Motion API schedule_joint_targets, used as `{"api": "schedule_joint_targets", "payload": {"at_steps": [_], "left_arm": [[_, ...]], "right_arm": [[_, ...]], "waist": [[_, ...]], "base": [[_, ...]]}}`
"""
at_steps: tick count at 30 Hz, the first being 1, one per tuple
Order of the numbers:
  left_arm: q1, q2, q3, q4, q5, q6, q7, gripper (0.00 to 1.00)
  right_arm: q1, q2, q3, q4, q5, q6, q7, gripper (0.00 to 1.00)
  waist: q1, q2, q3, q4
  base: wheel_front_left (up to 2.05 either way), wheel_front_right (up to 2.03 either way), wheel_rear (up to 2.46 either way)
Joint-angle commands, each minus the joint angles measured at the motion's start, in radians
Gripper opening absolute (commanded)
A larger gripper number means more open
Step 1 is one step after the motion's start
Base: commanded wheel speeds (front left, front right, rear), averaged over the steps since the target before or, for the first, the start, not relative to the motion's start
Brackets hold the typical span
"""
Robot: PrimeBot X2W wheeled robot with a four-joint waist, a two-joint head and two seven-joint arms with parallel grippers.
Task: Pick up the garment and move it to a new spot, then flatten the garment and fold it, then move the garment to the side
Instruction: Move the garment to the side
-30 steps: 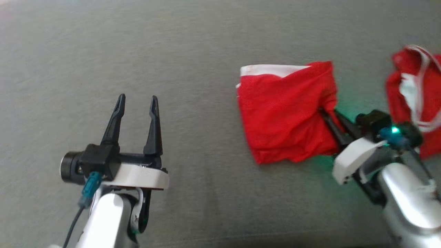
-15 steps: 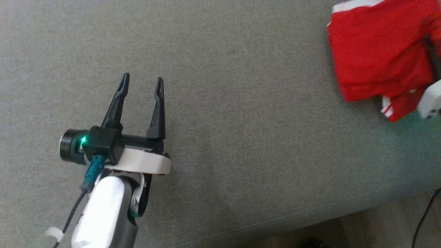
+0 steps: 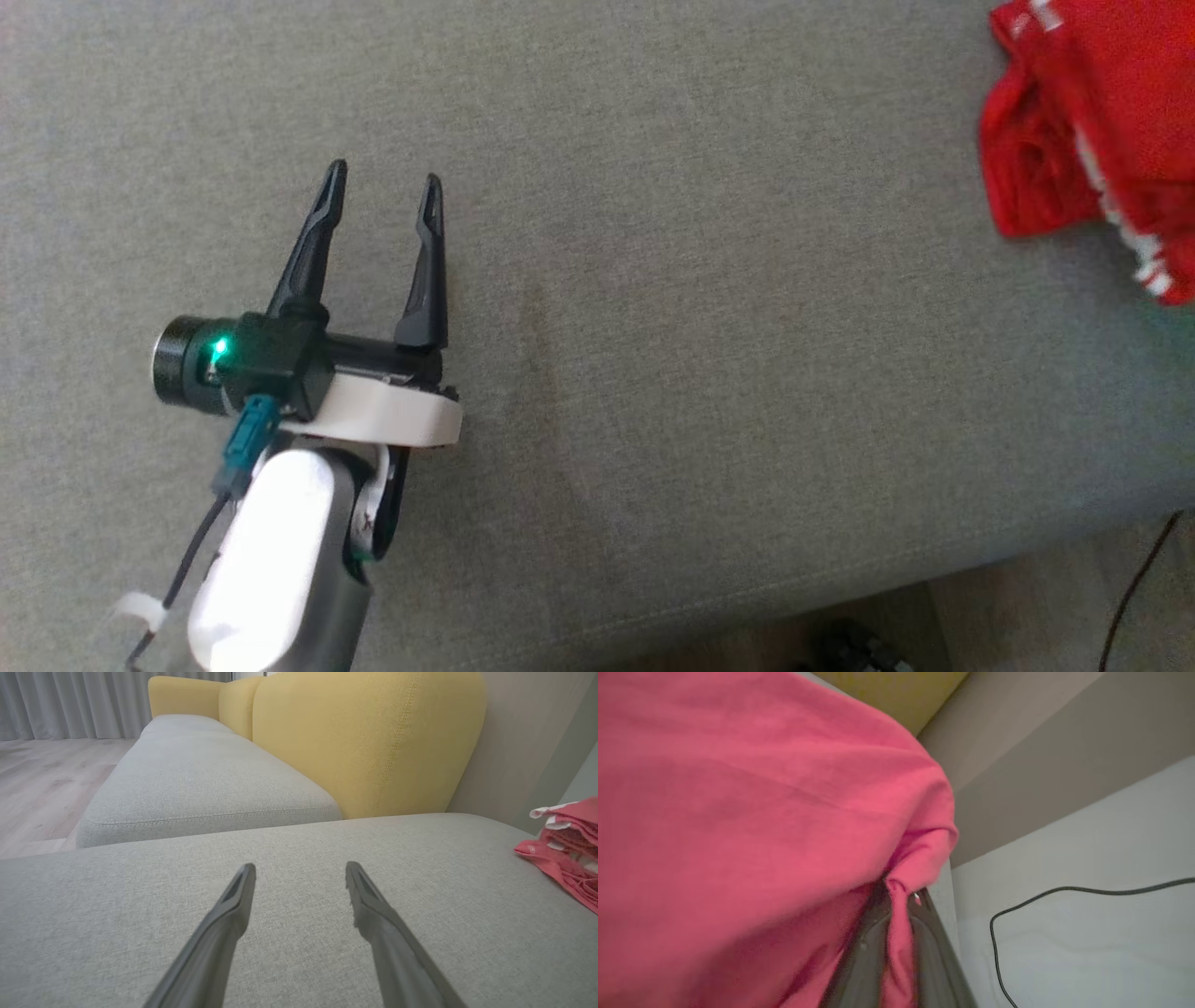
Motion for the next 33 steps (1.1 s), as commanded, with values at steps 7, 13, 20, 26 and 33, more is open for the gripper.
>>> {"api": "schedule_joint_targets", "payload": {"at_steps": [7, 13, 20, 26, 33], "left_arm": [[-0.057, 0.006, 0.019, -0.03, 0.01, -0.002, -0.005, 1.0], [-0.056, 0.003, 0.024, -0.027, 0.004, 0.002, -0.005, 1.0], [-0.017, 0.004, 0.036, -0.014, -0.009, 0.004, -0.005, 1.0], [0.045, 0.013, 0.055, -0.004, -0.02, 0.014, -0.005, 1.0], [0.113, 0.027, 0.08, 0.001, -0.034, 0.033, -0.005, 1.0]], "right_arm": [[-0.08, 0.015, -0.128, 0.145, -0.118, 0.007, -0.039, 0.0], [-0.097, 0.077, -0.187, 0.217, -0.163, 0.007, -0.092, 1.0], [-0.066, 0.118, -0.352, 0.25, -0.187, 0.007, -0.179, 1.0], [0.042, 0.227, -0.447, 0.133, -0.156, 0.007, -0.258, 1.0], [0.262, 0.415, -0.424, -0.211, -0.09, 0.007, -0.269, 1.0]], "waist": [[-0.0001, 0.0, 0.037, 0.022], [-0.0001, 0.0, 0.031, 0.025], [-0.0001, 0.0, -0.038, 0.015], [-0.0001, 0.0, -0.126, 0.004], [-0.0001, 0.0, -0.202, 0.022]], "base": [[0.0, 0.0, 0.0], [0.0, 0.0, 0.0], [0.0, 0.0, 0.0], [0.0, 0.0, 0.0], [0.0, 0.0, 0.0]]}}
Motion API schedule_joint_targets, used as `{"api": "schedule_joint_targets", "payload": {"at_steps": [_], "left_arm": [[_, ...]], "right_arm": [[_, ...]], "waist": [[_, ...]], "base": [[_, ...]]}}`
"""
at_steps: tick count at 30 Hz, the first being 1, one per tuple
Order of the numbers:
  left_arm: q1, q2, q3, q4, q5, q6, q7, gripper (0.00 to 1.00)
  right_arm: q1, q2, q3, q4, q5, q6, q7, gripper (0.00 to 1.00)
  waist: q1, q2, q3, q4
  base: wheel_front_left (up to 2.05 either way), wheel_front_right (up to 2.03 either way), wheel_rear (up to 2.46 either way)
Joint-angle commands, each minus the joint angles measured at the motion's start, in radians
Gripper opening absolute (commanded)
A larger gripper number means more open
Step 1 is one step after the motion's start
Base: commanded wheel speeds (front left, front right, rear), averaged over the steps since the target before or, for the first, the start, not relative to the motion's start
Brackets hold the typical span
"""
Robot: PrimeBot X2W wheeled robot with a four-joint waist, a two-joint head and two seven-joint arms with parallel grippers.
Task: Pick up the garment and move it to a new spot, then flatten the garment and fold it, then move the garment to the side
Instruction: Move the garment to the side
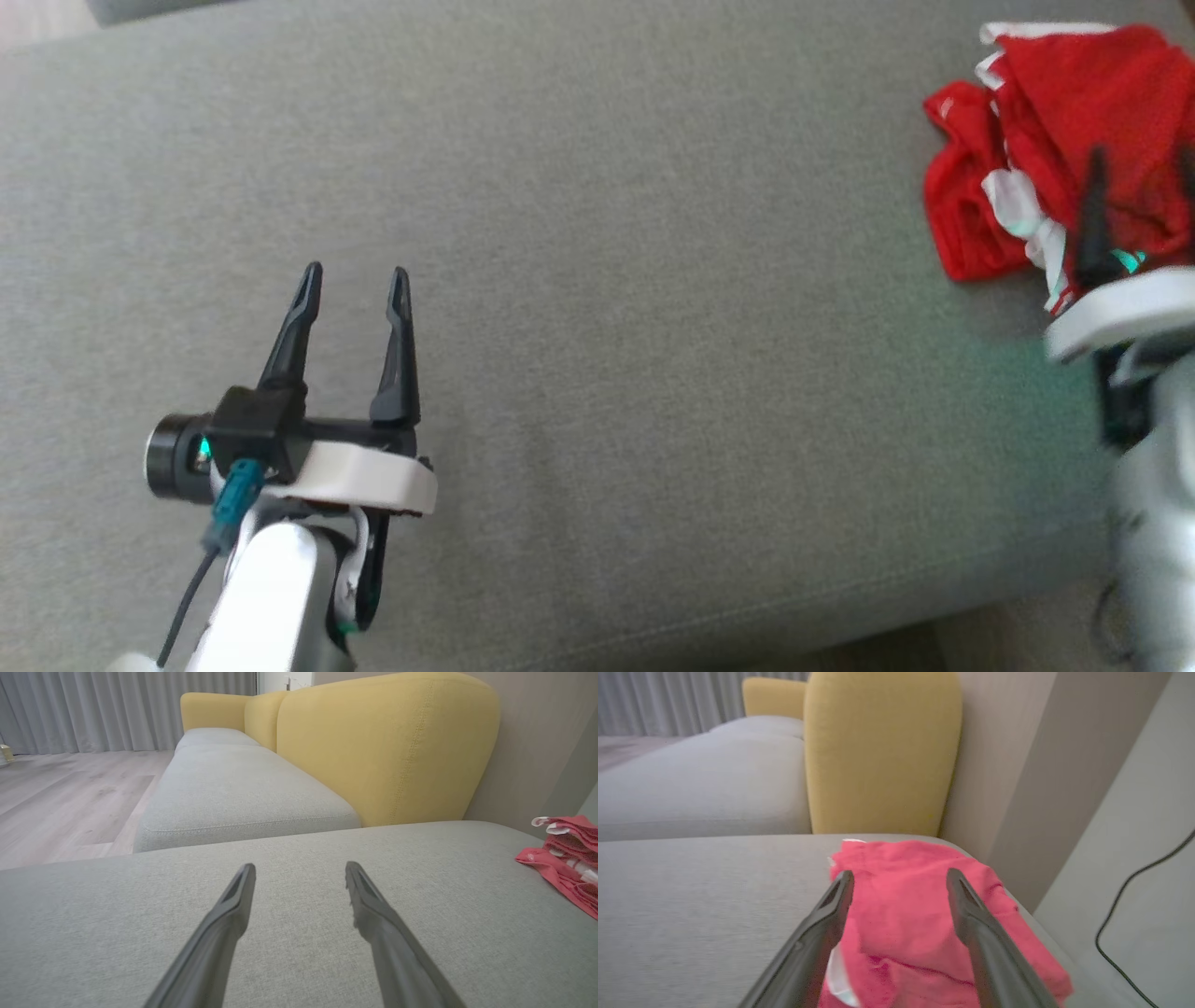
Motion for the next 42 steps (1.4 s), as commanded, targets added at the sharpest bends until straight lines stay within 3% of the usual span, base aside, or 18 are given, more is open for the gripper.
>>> {"api": "schedule_joint_targets", "payload": {"at_steps": [1, 7, 12, 19, 27, 42], "left_arm": [[-0.013, 0.019, 0.041, -0.032, -0.003, 0.006, -0.005, 1.0], [0.011, 0.028, 0.055, -0.029, -0.014, 0.018, -0.005, 1.0], [0.029, 0.037, 0.063, -0.025, -0.021, 0.026, -0.004, 1.0], [0.077, 0.05, 0.077, -0.03, -0.033, 0.041, -0.002, 1.0], [0.128, 0.063, 0.064, -0.033, -0.042, 0.036, 0.014, 1.0], [0.211, 0.071, 0.022, -0.026, -0.048, 0.031, 0.034, 1.0]], "right_arm": [[0.013, 0.005, 0.025, -0.054, 0.007, 0.007, -0.012, 1.0], [0.174, 0.127, 0.131, -0.322, 0.067, 0.007, 0.031, 1.0], [0.266, 0.162, 0.21, -0.466, 0.105, 0.007, 0.087, 1.0], [0.385, 0.177, 0.225, -0.602, 0.126, 0.007, 0.142, 1.0], [0.501, 0.18, 0.215, -0.708, 0.137, 0.007, 0.191, 1.0], [0.633, 0.181, 0.193, -0.798, 0.138, 0.007, 0.242, 1.0]], "waist": [[0.0001, 0.0, -0.021, 0.013], [0.0001, 0.0, -0.06, 0.064], [0.0001, 0.0, -0.086, 0.114], [0.0001, 0.0, -0.121, 0.148], [0.0001, 0.0, -0.168, 0.155], [0.0001, 0.0, -0.257, 0.164]], "base": [[0.0, 0.0, 0.0], [0.0, 0.0, 0.0], [0.0, 0.0, 0.0], [0.0, 0.0, 0.0], [0.0, 0.0, 0.0], [0.0, 0.0, 0.0]]}}
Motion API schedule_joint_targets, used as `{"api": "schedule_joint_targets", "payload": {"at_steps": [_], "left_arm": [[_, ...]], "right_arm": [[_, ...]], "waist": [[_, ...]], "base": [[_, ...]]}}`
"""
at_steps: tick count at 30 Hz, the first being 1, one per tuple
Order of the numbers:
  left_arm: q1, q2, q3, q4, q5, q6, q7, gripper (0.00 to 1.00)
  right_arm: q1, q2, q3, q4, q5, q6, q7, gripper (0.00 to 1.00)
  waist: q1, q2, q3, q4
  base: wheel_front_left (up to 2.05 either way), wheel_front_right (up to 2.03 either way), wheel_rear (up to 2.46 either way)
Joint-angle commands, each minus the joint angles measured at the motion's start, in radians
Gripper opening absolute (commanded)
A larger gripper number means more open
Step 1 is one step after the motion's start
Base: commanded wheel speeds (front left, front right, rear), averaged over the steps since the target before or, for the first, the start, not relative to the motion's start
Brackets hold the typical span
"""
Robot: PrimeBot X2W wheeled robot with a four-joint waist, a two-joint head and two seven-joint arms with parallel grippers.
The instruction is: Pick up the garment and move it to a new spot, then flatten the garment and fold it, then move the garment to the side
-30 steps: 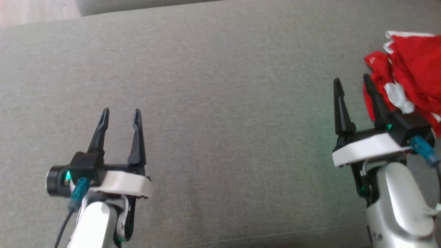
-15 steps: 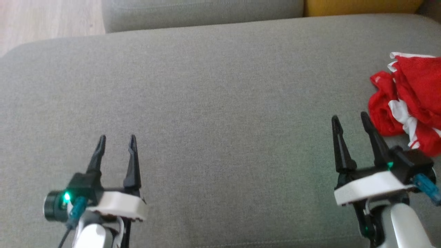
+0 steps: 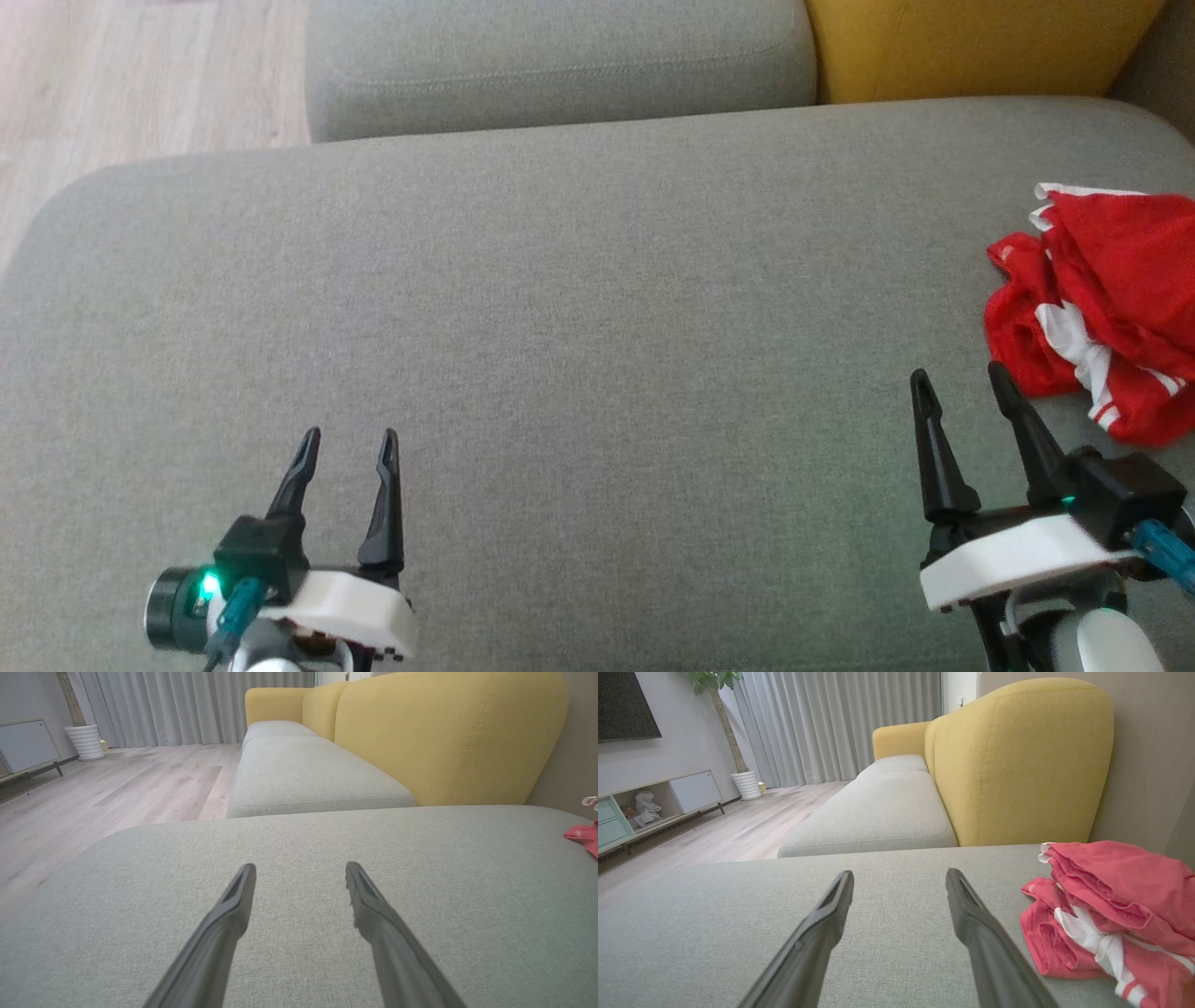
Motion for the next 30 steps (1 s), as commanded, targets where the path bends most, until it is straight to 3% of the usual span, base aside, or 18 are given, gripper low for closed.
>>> {"api": "schedule_joint_targets", "payload": {"at_steps": [1, 30], "left_arm": [[-0.023, 0.017, 0.032, -0.035, -0.006, 0.006, 0.0, 1.0], [-0.02, 0.03, 0.026, -0.045, -0.033, 0.017, -0.001, 1.0]], "right_arm": [[-0.013, -0.003, 0.02, -0.046, 0.006, 0.007, 0.004, 1.0], [0.007, -0.003, 0.002, -0.068, 0.007, 0.007, 0.027, 1.0]], "waist": [[0.0001, -0.0001, -0.007, 0.0], [0.0001, -0.0001, -0.012, -0.002]], "base": [[0.0, 0.0, 0.0], [0.0, 0.0, 0.0]]}}
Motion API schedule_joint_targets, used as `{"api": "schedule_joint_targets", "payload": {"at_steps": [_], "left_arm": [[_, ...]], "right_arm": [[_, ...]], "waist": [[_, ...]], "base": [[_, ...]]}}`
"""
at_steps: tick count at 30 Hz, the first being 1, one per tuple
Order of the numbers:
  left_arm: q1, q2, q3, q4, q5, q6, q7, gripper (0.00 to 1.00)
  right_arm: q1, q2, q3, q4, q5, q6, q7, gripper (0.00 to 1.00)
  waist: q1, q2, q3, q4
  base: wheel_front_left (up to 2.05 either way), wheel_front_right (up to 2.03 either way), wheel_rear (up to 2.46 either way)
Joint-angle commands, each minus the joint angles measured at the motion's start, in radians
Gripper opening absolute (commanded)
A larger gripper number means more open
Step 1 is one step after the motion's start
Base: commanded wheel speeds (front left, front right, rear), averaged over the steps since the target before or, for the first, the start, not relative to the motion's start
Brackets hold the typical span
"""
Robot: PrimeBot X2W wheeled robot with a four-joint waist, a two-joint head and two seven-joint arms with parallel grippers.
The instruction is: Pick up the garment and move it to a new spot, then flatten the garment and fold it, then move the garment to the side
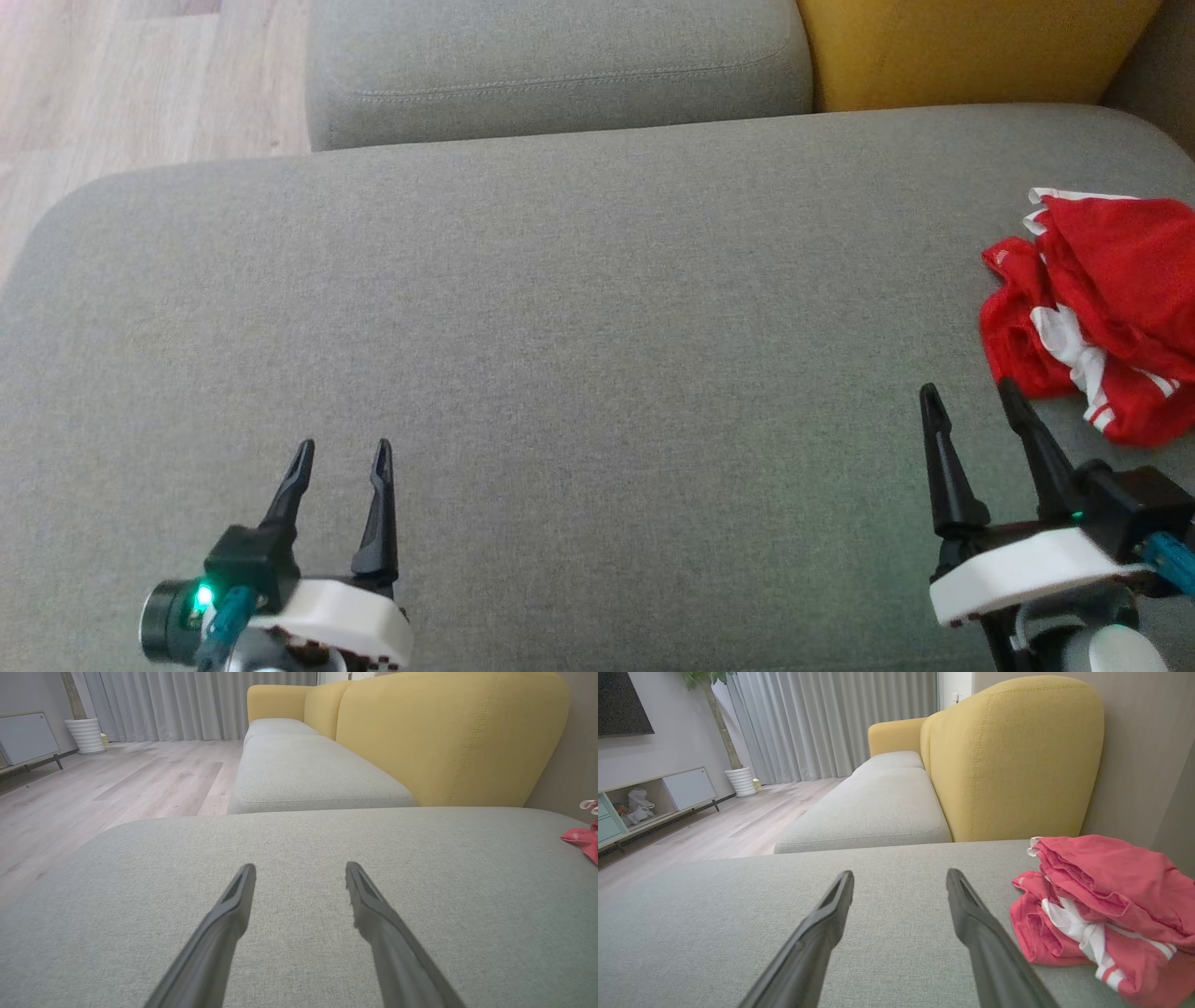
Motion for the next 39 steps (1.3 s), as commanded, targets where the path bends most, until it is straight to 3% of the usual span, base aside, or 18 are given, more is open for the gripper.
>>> {"api": "schedule_joint_targets", "payload": {"at_steps": [1, 21, 22, 25, 39], "left_arm": [[-0.04, 0.016, 0.029, -0.036, 0.0, 0.008, -0.003, 1.0], [-0.054, 0.019, 0.015, -0.033, -0.004, 0.016, -0.012, 1.0], [-0.002, 0.003, -0.016, 0.003, 0.0, 0.009, -0.003, 0.0], [0.011, -0.006, -0.029, 0.053, -0.002, 0.009, -0.001, 0.0], [-0.009, -0.01, 0.007, 0.062, -0.169, -0.025, 0.026, 0.0]], "right_arm": [[-0.029, -0.004, 0.016, -0.037, 0.007, 0.007, 0.001, 1.0], [-0.035, -0.004, 0.019, -0.042, -0.004, 0.007, 0.006, 1.0], [0.0, 0.0, -0.003, 0.003, 0.0, 0.0, 0.0, 0.0], [0.008, 0.001, 0.002, 0.059, 0.002, -0.001, 0.001, 0.0], [-0.017, -0.011, 0.002, 0.088, 0.177, 0.0, 0.0, 0.0]], "waist": [[0.0, 0.0, 0.001, 0.0], [0.0, 0.0, 0.016, 0.008], [0.0, 0.0, 0.016, 0.008], [0.0, 0.0, 0.016, 0.008], [0.0, 0.0, 0.013, 0.008]], "base": [[0.0, 0.0, 0.0], [0.0, 0.0, 0.0], [0.0, 0.0, 0.0], [0.0, 0.0, 0.0], [0.0, 0.0, 0.0]]}}
